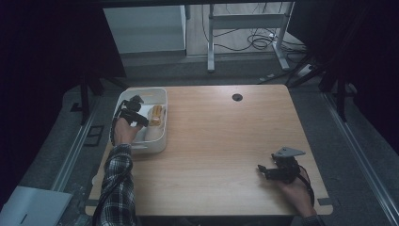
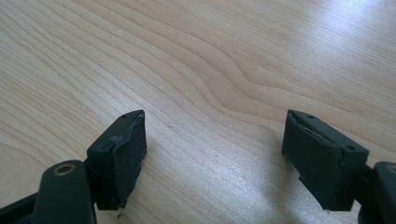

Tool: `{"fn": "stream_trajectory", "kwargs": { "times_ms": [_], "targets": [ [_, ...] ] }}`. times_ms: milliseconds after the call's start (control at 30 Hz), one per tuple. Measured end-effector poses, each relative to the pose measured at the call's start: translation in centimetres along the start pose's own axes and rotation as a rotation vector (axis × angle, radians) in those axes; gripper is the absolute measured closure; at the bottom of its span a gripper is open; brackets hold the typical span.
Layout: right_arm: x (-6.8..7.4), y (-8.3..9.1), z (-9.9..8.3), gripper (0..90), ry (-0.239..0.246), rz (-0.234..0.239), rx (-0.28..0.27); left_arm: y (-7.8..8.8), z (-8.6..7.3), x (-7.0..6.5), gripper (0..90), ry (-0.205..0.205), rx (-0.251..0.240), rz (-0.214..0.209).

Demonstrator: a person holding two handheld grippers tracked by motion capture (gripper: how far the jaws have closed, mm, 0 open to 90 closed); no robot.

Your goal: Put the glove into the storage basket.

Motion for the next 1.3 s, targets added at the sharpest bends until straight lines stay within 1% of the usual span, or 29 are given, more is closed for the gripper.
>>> {"fn": "stream_trajectory", "kwargs": {
  "times_ms": [33, 67, 100, 133, 233, 300, 333, 500, 600, 667, 700, 733, 767, 900, 1033, 1067, 1100, 1133, 1200, 1300],
  "targets": [
    [0.0, 0.0, 0.0, 22.3, 0.000, 0.000, 0.000, 0.1, 0.1, 0.1, 28.3, 0.009, -0.017, -0.012],
    [0.0, 0.0, 0.0, 22.2, 0.000, 0.000, 0.000, 0.4, 0.2, 0.2, 27.6, 0.017, -0.044, -0.028],
    [0.0, 0.0, 0.0, 22.3, 0.001, 0.000, 0.000, 0.6, 0.2, 0.3, 25.7, 0.019, -0.058, -0.031],
    [0.0, 0.0, 0.0, 22.3, 0.001, 0.000, 0.000, 0.8, 0.3, 0.3, 23.9, 0.020, -0.079, -0.043],
    [0.0, 0.0, 0.0, 22.2, 0.001, 0.000, 0.000, 1.3, 0.3, 0.2, 19.8, 0.010, -0.110, -0.068],
    [0.0, 0.0, 0.0, 22.2, 0.001, 0.000, 0.000, 1.8, 0.3, 0.2, 18.1, 0.016, -0.144, -0.095],
    [0.0, 0.0, 0.0, 22.2, 0.001, 0.000, -0.001, 1.9, 0.3, 0.3, 16.9, 0.010, -0.148, -0.099],
    [0.0, 0.0, 0.0, 22.3, 0.002, 0.000, -0.001, 2.9, 0.1, 0.3, 11.3, 0.021, -0.216, -0.162],
    [0.0, 0.0, 0.0, 22.2, 0.001, 0.000, 0.000, 3.8, -0.2, 0.3, 10.2, 0.031, -0.255, -0.216],
    [0.0, 0.0, 0.0, 22.2, 0.001, 0.000, 0.000, 4.3, -0.4, 0.3, 9.5, 0.039, -0.269, -0.249],
    [0.0, 0.0, 0.0, 22.2, 0.001, 0.000, 0.000, 4.3, -0.4, 0.3, 8.5, 0.039, -0.269, -0.249],
    [0.0, 0.0, 0.0, 22.2, 0.000, 0.000, 0.000, 4.6, -0.5, 0.2, 8.3, 0.039, -0.276, -0.259],
    [0.0, 0.0, 0.0, 22.2, 0.000, 0.000, 0.000, 5.1, -0.7, 0.1, 8.1, 0.042, -0.292, -0.277],
    [0.0, 0.0, 0.0, 22.2, -0.001, 0.001, 0.001, 6.2, -1.4, -0.4, 6.0, 0.014, -0.313, -0.302],
    [0.0, 0.0, 0.0, 22.2, 0.000, 0.001, 0.001, 7.0, -2.1, -1.1, 4.4, -0.023, -0.331, -0.312],
    [0.0, 0.0, 0.0, 22.2, 0.000, 0.001, 0.001, 7.0, -2.1, -1.1, 4.1, -0.023, -0.331, -0.312],
    [0.0, 0.0, 0.0, 22.2, 0.001, 0.000, 0.003, 7.6, -2.5, -1.7, 3.8, -0.043, -0.345, -0.331],
    [0.0, 0.0, 0.0, 22.2, 0.001, 0.001, 0.003, 7.8, -2.6, -1.9, 3.6, -0.047, -0.349, -0.337],
    [0.0, 0.0, 0.0, 22.2, 0.001, 0.000, 0.003, 8.2, -3.0, -2.5, 3.1, -0.071, -0.355, -0.343],
    [0.0, 0.0, 0.0, 22.2, 0.001, 0.000, 0.004, 8.7, -3.4, -3.3, 2.3, -0.096, -0.366, -0.355]
  ]
}}
Point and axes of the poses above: each handheld gripper's, and its own axes: y roughly backward along the jaws, z roughly out of its top, x roughly to its left, the point moved 7 cm from there along -y, roughly forward along the jaws, and after that the axes turned 10 degrees about y, right-handed, at the moved point
